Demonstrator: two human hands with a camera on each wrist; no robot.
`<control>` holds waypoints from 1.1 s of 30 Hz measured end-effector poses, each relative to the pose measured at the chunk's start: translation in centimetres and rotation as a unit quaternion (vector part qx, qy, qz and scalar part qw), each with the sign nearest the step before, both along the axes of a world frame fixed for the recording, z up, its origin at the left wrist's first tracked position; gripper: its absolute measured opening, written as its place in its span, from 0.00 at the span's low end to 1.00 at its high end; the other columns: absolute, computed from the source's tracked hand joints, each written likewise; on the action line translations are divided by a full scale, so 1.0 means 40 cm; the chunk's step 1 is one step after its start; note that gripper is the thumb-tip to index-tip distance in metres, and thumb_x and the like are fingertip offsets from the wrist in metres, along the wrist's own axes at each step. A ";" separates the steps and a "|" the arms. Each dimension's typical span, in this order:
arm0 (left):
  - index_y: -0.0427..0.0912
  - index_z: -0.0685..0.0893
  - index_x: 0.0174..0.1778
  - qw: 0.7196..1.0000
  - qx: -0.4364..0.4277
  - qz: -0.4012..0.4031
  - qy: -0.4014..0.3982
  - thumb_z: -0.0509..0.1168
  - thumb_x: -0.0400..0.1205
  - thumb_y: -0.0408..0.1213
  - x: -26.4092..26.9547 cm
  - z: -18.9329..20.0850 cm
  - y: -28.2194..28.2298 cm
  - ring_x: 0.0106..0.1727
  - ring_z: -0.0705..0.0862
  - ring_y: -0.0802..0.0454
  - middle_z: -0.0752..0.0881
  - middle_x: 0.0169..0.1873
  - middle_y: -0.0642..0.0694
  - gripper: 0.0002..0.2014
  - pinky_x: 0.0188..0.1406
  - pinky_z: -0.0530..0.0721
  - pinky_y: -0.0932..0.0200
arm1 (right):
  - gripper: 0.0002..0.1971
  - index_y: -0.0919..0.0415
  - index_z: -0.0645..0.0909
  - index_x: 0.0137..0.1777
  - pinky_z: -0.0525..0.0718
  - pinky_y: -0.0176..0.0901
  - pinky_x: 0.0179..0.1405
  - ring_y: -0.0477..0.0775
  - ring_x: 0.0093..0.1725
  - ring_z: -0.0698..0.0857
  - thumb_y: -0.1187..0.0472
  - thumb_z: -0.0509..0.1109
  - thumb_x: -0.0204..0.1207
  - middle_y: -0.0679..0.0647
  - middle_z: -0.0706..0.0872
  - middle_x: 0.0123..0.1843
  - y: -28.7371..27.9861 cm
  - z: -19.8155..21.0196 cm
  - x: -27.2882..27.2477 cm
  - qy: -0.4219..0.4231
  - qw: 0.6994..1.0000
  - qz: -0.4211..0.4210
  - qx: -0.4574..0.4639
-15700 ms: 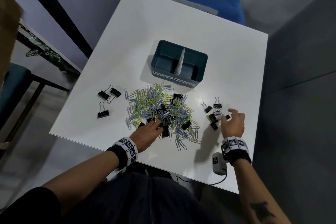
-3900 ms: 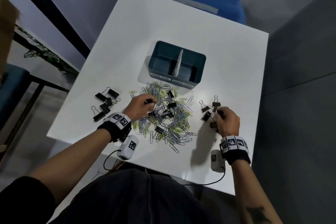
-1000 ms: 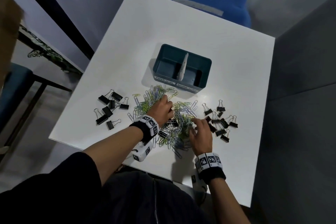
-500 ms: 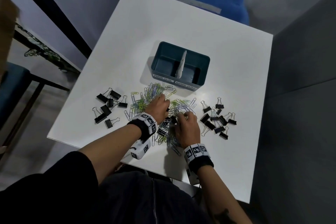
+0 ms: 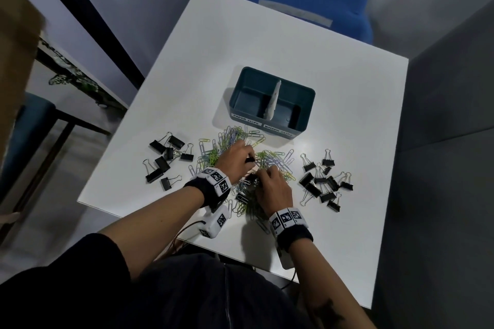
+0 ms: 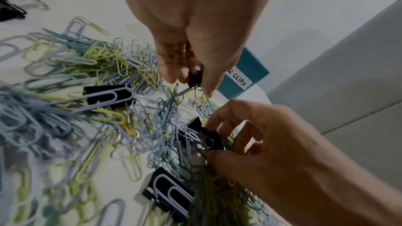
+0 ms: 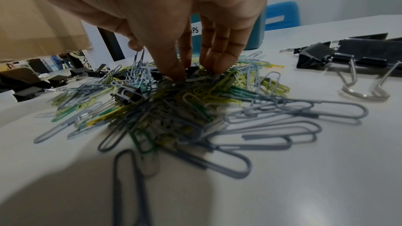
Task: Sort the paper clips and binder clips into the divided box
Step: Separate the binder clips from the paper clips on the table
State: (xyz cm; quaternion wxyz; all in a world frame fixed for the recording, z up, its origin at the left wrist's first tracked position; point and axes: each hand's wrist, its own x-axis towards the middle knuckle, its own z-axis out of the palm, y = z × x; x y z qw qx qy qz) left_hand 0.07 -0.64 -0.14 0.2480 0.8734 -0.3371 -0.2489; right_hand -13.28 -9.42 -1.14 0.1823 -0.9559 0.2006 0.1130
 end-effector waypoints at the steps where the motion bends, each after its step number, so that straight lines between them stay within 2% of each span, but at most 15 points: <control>1: 0.42 0.81 0.46 1.000 -0.014 0.005 0.014 0.73 0.77 0.39 0.006 0.006 0.005 0.47 0.79 0.49 0.79 0.49 0.46 0.08 0.48 0.81 0.53 | 0.15 0.62 0.78 0.49 0.71 0.42 0.23 0.58 0.37 0.78 0.64 0.79 0.66 0.58 0.78 0.46 -0.001 -0.002 0.002 0.000 1.000 0.002 -0.002; 5: 0.43 0.79 0.38 0.994 -0.048 0.047 0.083 0.78 0.71 0.41 0.029 0.030 0.034 0.37 0.80 0.48 0.81 0.36 0.48 0.14 0.37 0.81 0.53 | 0.18 0.56 0.77 0.56 0.69 0.41 0.25 0.58 0.37 0.79 0.59 0.78 0.68 0.57 0.77 0.47 -0.003 0.001 0.007 -0.002 1.000 0.029 -0.009; 8: 0.40 0.83 0.42 0.983 -0.083 0.095 0.137 0.79 0.70 0.37 0.044 0.050 0.060 0.36 0.83 0.46 0.84 0.36 0.46 0.12 0.31 0.86 0.52 | 0.18 0.55 0.78 0.55 0.69 0.41 0.26 0.58 0.37 0.80 0.60 0.79 0.68 0.57 0.77 0.47 -0.002 0.006 0.014 0.013 0.998 0.052 -0.025; 9: 0.39 0.85 0.45 0.980 -0.096 0.099 0.144 0.78 0.72 0.35 0.048 0.059 0.070 0.37 0.84 0.46 0.84 0.37 0.47 0.10 0.31 0.86 0.55 | 0.16 0.56 0.78 0.54 0.71 0.42 0.27 0.58 0.38 0.81 0.62 0.78 0.69 0.57 0.77 0.48 -0.002 0.004 0.017 0.011 0.998 0.054 -0.026; 12: 0.40 0.88 0.54 0.985 -0.098 0.087 0.113 0.73 0.77 0.32 0.062 0.084 0.113 0.42 0.83 0.54 0.87 0.46 0.49 0.10 0.40 0.80 0.68 | 0.13 0.57 0.76 0.56 0.78 0.44 0.31 0.57 0.42 0.81 0.60 0.74 0.74 0.57 0.76 0.53 -0.004 0.002 0.024 0.019 0.998 0.051 -0.014; 13: 0.40 0.87 0.56 0.987 -0.088 0.091 0.100 0.71 0.79 0.33 0.071 0.087 0.134 0.44 0.83 0.55 0.87 0.48 0.48 0.10 0.43 0.79 0.68 | 0.14 0.56 0.76 0.57 0.81 0.45 0.32 0.57 0.43 0.81 0.58 0.73 0.75 0.56 0.76 0.54 -0.004 -0.001 0.025 0.021 0.998 0.054 -0.011; 15: 0.43 0.87 0.57 0.989 -0.046 0.127 0.062 0.70 0.80 0.36 0.100 0.081 0.188 0.47 0.84 0.53 0.88 0.51 0.48 0.10 0.46 0.81 0.61 | 0.16 0.53 0.75 0.62 0.86 0.47 0.37 0.55 0.45 0.80 0.56 0.70 0.76 0.56 0.75 0.56 -0.007 -0.002 0.026 0.030 0.997 0.070 -0.006; 18: 0.46 0.86 0.54 0.977 0.028 0.208 0.026 0.71 0.79 0.38 0.156 0.063 0.276 0.47 0.86 0.48 0.90 0.49 0.45 0.09 0.46 0.81 0.57 | 0.21 0.47 0.74 0.68 0.83 0.43 0.38 0.55 0.48 0.79 0.57 0.67 0.74 0.56 0.74 0.58 -0.010 0.010 0.027 0.039 0.994 0.106 0.001; 21: 0.40 0.86 0.52 0.968 0.069 0.238 0.035 0.71 0.77 0.34 0.194 0.056 0.336 0.51 0.85 0.42 0.89 0.49 0.40 0.09 0.45 0.76 0.58 | 0.22 0.51 0.73 0.68 0.86 0.49 0.43 0.57 0.51 0.80 0.54 0.61 0.73 0.57 0.74 0.61 -0.009 0.020 0.030 0.055 0.992 0.109 0.020; 23: 0.38 0.86 0.54 0.968 0.089 0.231 0.036 0.70 0.77 0.33 0.211 0.048 0.359 0.53 0.84 0.41 0.87 0.51 0.39 0.10 0.46 0.78 0.56 | 0.19 0.54 0.71 0.65 0.86 0.49 0.42 0.54 0.46 0.78 0.63 0.65 0.74 0.56 0.74 0.60 -0.008 0.018 0.034 0.064 0.993 0.097 0.023; 25: 0.39 0.85 0.57 0.970 0.108 0.217 0.028 0.70 0.78 0.33 0.220 0.040 0.372 0.56 0.83 0.39 0.85 0.53 0.38 0.12 0.50 0.79 0.52 | 0.21 0.56 0.68 0.61 0.81 0.45 0.34 0.52 0.39 0.76 0.72 0.66 0.71 0.55 0.74 0.58 -0.008 0.015 0.040 0.069 0.993 0.089 0.027; 27: 0.41 0.83 0.59 0.969 0.137 0.204 -0.012 0.68 0.78 0.33 0.216 0.041 0.377 0.58 0.80 0.38 0.81 0.55 0.38 0.13 0.50 0.80 0.47 | 0.21 0.57 0.67 0.59 0.74 0.42 0.29 0.52 0.35 0.74 0.75 0.64 0.69 0.55 0.75 0.56 -0.008 0.017 0.043 0.067 0.994 0.079 0.028; 29: 0.42 0.81 0.59 0.967 0.155 0.183 -0.080 0.67 0.78 0.33 0.196 0.053 0.370 0.61 0.75 0.39 0.78 0.57 0.39 0.13 0.45 0.79 0.44 | 0.22 0.57 0.66 0.59 0.71 0.41 0.29 0.52 0.35 0.75 0.77 0.63 0.69 0.55 0.76 0.55 -0.009 0.013 0.042 0.063 0.995 0.068 0.030; 31: 0.43 0.80 0.58 0.973 0.141 0.151 -0.103 0.66 0.79 0.34 0.159 0.064 0.353 0.59 0.75 0.41 0.77 0.56 0.41 0.12 0.42 0.78 0.45 | 0.26 0.54 0.65 0.63 0.76 0.41 0.32 0.51 0.37 0.76 0.77 0.62 0.69 0.55 0.75 0.55 -0.010 0.008 0.039 0.064 0.996 0.062 0.033; 33: 0.42 0.79 0.56 0.980 0.136 0.123 -0.077 0.64 0.80 0.38 0.110 0.061 0.333 0.53 0.79 0.42 0.80 0.54 0.43 0.09 0.42 0.79 0.48 | 0.31 0.48 0.64 0.69 0.84 0.44 0.38 0.51 0.43 0.77 0.74 0.65 0.70 0.54 0.73 0.59 -0.007 0.006 0.036 0.065 0.994 0.082 0.035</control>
